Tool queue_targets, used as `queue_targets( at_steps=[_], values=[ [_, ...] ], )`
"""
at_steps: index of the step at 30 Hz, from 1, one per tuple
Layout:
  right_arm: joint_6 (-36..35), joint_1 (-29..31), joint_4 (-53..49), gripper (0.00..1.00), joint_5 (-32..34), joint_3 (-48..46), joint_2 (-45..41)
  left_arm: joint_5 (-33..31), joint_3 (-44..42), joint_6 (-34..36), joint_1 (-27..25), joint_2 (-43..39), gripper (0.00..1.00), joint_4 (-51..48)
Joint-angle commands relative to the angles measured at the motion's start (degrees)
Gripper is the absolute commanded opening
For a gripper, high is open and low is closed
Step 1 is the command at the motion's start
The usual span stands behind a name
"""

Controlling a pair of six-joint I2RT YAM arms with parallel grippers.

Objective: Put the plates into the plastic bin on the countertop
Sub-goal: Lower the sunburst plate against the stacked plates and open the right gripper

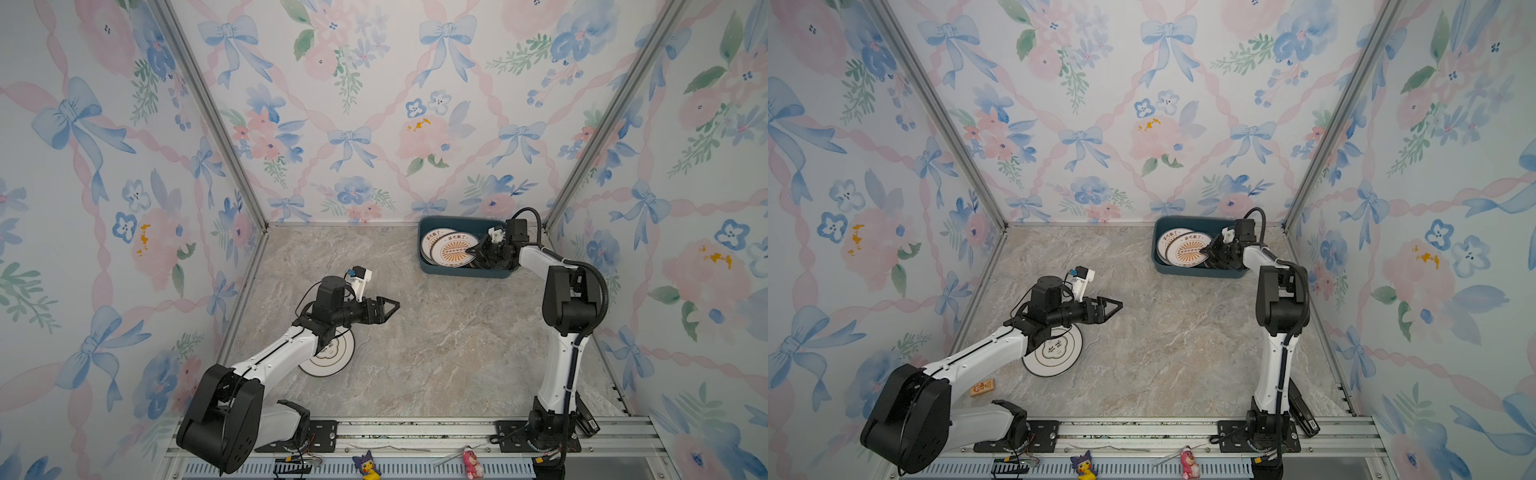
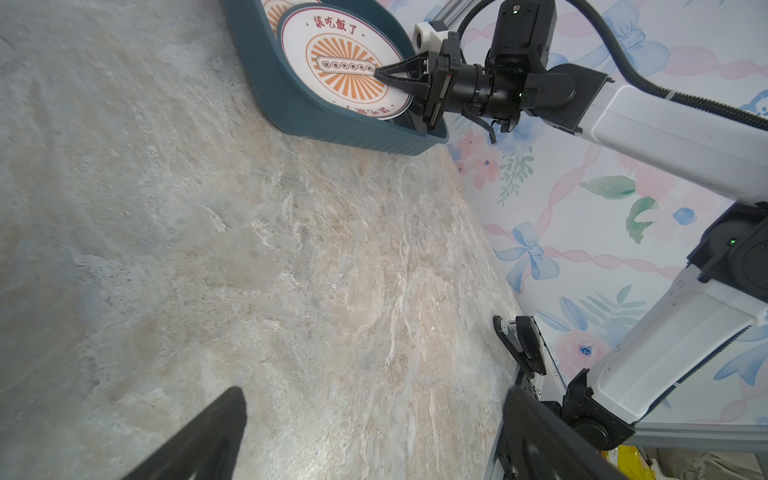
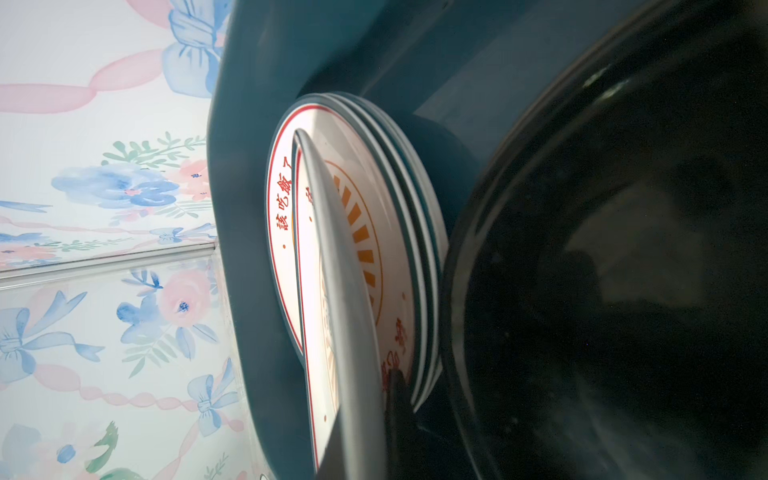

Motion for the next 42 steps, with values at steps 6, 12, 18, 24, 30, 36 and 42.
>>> queue_targets(
  at_steps=[6, 12, 18, 24, 30, 36, 42],
  values=[
    [-3.5, 0.5, -4.4, 0.01, 3.1, 2.0, 2.3, -0.6, 1.2, 1.2, 0.3, 0.5, 0.98, -0.8],
    [-5.1, 1.0, -7.0, 0.06, 4.7, 3.5, 2.7, -0.6, 1.4, 1.3, 0.3, 0.8, 0.98, -0.9],
    [-6.4, 1.4, -10.0, 0.11, 6.7, 5.6, 3.5, -1.1, 1.4, 1.5, 0.2, 0.2, 0.98, -1.5],
    [-8.5, 2.0, -13.6, 0.19, 8.6, 8.0, 4.7, -1.2, 1.2, 1.5, 0.2, 0.1, 0.98, -1.6],
    [-9.3, 2.8, -15.6, 0.32, 10.0, 9.6, 5.3, -1.3, 1.3, 1.7, 0.3, 0.0, 0.98, -1.9],
    [-11.3, 4.5, -21.0, 0.45, 13.2, 14.6, 7.1, -1.3, 1.2, 1.8, 0.3, -0.2, 0.98, -2.0],
    [-12.8, 6.5, -27.0, 0.53, 17.0, 21.4, 10.2, -1.5, 1.5, 2.1, 0.2, -0.5, 0.98, -2.5]
  ],
)
